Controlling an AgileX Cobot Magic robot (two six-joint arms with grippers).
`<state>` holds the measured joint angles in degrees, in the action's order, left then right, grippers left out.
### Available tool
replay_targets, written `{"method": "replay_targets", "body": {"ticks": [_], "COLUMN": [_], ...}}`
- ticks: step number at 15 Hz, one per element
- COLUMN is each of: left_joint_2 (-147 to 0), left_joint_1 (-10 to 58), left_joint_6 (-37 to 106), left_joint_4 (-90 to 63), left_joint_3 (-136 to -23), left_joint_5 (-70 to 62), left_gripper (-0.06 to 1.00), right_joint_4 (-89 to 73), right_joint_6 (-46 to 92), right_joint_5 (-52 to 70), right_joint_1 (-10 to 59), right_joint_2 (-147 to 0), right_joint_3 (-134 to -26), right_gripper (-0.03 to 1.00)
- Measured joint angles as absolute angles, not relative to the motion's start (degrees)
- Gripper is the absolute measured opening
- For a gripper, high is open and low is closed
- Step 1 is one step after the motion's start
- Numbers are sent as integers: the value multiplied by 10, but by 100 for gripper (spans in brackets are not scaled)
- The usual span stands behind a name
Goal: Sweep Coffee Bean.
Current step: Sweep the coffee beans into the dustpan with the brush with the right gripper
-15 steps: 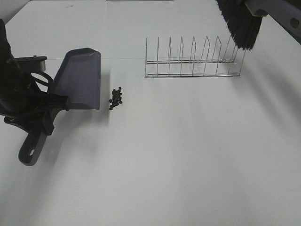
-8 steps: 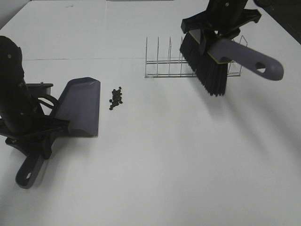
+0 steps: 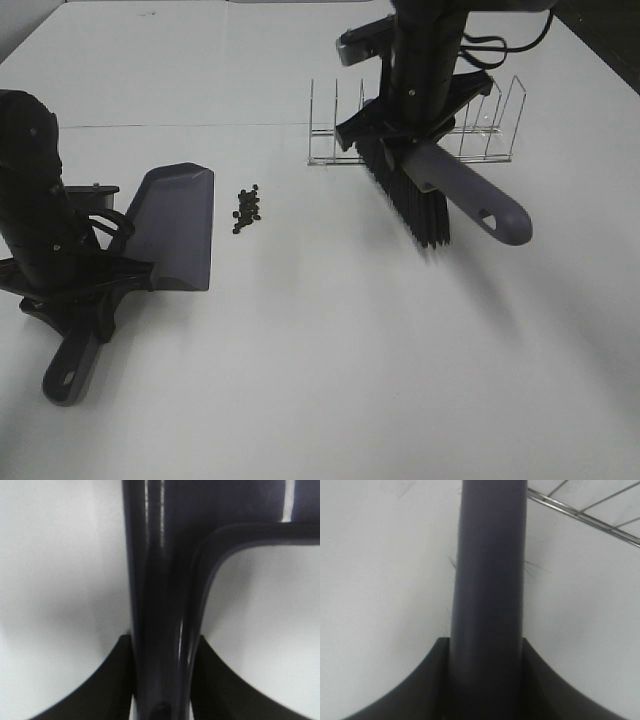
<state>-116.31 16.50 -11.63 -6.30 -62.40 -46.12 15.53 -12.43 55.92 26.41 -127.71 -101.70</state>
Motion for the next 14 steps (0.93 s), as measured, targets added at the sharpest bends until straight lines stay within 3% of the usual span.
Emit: {"method": "replay_targets", "body": {"ticks": [4,9,14], "left_joint_2": [-1163,-1163,-1163], "left_joint_1": [165,165,165], "left_joint_6": [-115,-114,-114], "left_joint_4": [-65,-65,-66], "left_joint_3": [-624,-624,-624], "left_joint_5": [-460,-460,-460], "left_gripper": [26,26,26], "right_joint_4": [164,120,40], "right_joint_6": [-125,-96,-88], "right_joint_5": [591,693,698], "right_joint_1": [316,371,437], "right_joint_2": [-1362,-1473,-1525], "right_joint_3": [-1107,-1306,-1433], "right_gripper": [29,29,29]}}
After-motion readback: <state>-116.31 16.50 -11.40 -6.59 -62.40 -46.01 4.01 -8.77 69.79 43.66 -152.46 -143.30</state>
